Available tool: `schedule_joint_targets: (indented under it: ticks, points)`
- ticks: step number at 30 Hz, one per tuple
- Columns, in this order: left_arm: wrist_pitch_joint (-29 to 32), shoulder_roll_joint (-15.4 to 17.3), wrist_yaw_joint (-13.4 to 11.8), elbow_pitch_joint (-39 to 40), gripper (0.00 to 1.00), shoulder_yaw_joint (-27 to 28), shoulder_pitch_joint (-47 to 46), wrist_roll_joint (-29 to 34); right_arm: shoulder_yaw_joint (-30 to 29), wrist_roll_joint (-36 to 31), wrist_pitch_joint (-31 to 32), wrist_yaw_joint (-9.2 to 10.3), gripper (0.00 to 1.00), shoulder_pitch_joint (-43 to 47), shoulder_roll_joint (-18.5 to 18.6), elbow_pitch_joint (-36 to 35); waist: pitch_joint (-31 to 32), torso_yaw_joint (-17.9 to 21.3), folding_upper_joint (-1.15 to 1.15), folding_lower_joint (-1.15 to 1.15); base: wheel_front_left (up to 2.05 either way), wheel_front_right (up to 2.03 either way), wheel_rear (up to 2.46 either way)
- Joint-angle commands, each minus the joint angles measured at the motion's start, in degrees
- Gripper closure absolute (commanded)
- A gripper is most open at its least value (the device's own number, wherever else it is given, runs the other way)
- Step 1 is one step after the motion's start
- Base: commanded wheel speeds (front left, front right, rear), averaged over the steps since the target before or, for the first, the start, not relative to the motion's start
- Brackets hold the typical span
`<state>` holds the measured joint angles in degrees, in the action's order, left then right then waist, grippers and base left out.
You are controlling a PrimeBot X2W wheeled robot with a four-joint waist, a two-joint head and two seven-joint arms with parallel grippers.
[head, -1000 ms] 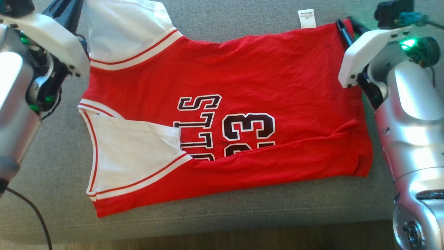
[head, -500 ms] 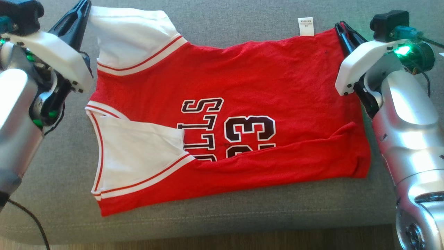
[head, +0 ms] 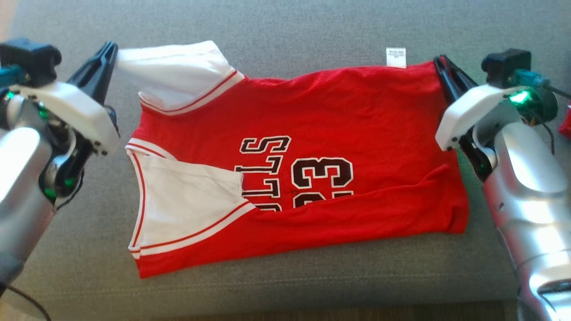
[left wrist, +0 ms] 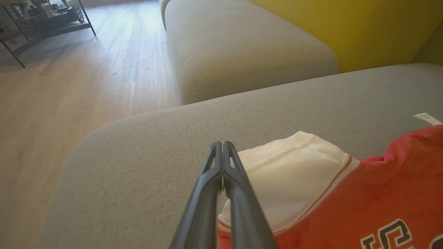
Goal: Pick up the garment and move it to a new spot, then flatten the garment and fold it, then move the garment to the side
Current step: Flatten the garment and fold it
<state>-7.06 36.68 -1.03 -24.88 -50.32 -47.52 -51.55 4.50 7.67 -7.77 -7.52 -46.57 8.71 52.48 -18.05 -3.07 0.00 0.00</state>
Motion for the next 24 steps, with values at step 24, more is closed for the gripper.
schedule_joint_targets:
  ticks: [24]
  points:
    - [2.8, 9.1, -3.9, 9.3, 1.0, 0.3, 8.2, -1.9, 2.5, 4.9, 11.2, 0.03, 1.0, 14.3, 2.5, -18.5, 6.3, 0.3, 0.0, 0.0, 0.0, 0.0, 0.0]
